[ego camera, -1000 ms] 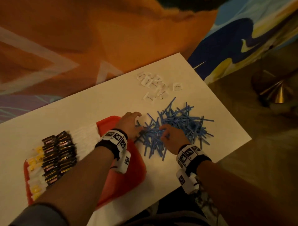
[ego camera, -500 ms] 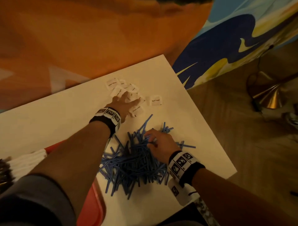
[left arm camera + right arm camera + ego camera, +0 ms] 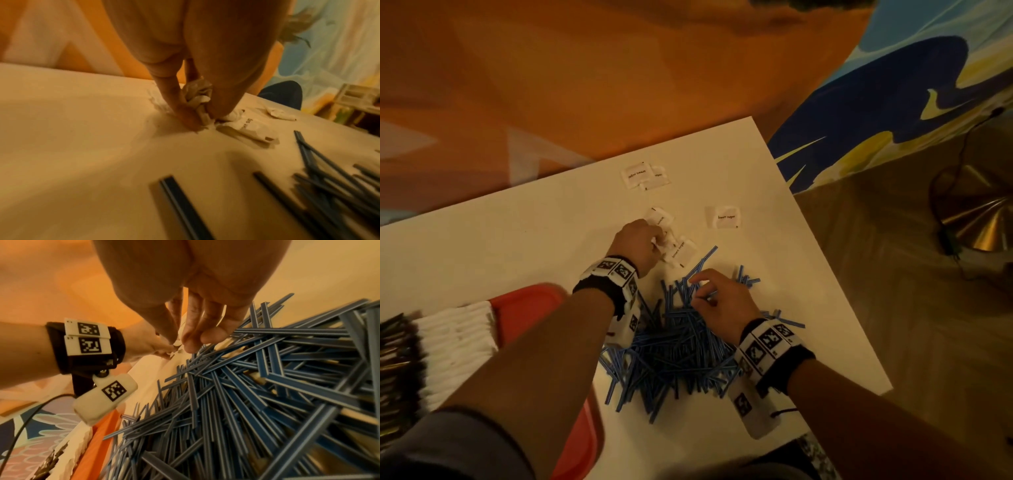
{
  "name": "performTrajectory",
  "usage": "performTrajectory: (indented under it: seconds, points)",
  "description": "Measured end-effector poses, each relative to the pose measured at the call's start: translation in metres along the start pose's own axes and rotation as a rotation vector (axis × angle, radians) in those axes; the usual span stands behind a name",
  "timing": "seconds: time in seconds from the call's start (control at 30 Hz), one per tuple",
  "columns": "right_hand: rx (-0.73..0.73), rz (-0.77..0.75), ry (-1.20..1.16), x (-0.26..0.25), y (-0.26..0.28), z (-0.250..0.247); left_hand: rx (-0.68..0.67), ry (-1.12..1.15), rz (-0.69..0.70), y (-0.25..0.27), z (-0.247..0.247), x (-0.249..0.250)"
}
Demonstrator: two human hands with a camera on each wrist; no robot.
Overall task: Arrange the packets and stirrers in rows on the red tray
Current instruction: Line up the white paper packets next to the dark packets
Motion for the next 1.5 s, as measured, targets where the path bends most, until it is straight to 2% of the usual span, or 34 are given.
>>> performTrajectory:
  seconds: [0.2, 0.37, 0.47, 0.53, 0.67, 0.8, 0.87, 0.93, 1.1, 1.23, 1.3, 1.37, 1.5]
  points:
    - [0.005, 0.016, -0.065, -0.02, 0.003, 0.0, 0.17, 0.447, -0.138, 0.037, -0.019, -0.011]
    - [0.091, 0.034, -0.137, -0.06, 0.001, 0.002, 0.203, 1.06, -0.274, 0.08, -0.048, -0.013]
    - [0.102, -0.026, -0.26, -0.094, 0.006, 0.008, 0.169, 1.412, -0.357, 0.113, -0.067, -0.014]
    - [0.05, -0.145, -0.286, -0.12, 0.014, 0.014, 0.098, 1.568, -0.408, 0.137, -0.081, -0.017]
    - [-0.003, -0.337, -0.14, -0.175, 0.036, 0.035, -0.069, 1.828, -0.43, 0.184, -0.102, -0.029]
    - [0.127, -0.395, -0.013, -0.222, 0.061, 0.064, -0.054, 2.11, -0.404, 0.225, -0.123, -0.049]
    - [0.173, -0.406, 0.028, -0.242, 0.073, 0.081, -0.038, 2.183, -0.386, 0.246, -0.136, -0.053]
    - [0.155, -0.422, 0.095, -0.259, 0.084, 0.097, -0.01, 2.197, -0.376, 0.261, -0.144, -0.06]
    - [0.112, -0.435, 0.081, -0.292, 0.109, 0.128, 0.207, 1.953, -0.407, 0.29, -0.16, -0.09]
    - [0.123, -0.353, 0.016, -0.307, 0.117, 0.151, 0.267, 1.805, -0.32, 0.317, -0.178, -0.105]
    - [0.086, -0.3, -0.115, -0.315, 0.122, 0.162, 0.288, 1.77, -0.319, 0.328, -0.183, -0.118]
    - [0.06, -0.261, -0.26, -0.321, 0.126, 0.169, 0.287, 1.811, -0.345, 0.336, -0.187, -0.135]
    - [0.025, -0.269, -0.406, -0.331, 0.141, 0.179, 0.297, 2.036, -0.396, 0.351, -0.19, -0.161]
Point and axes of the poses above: each hand's wrist, its own y-axis away from the middle knuckle, its own z-axis out of the palm, x = y × z, the point moved 1 cm from there along -y, towards the middle knuckle, and after that the axes turned 14 degrees about y, right-handed, at the moved point
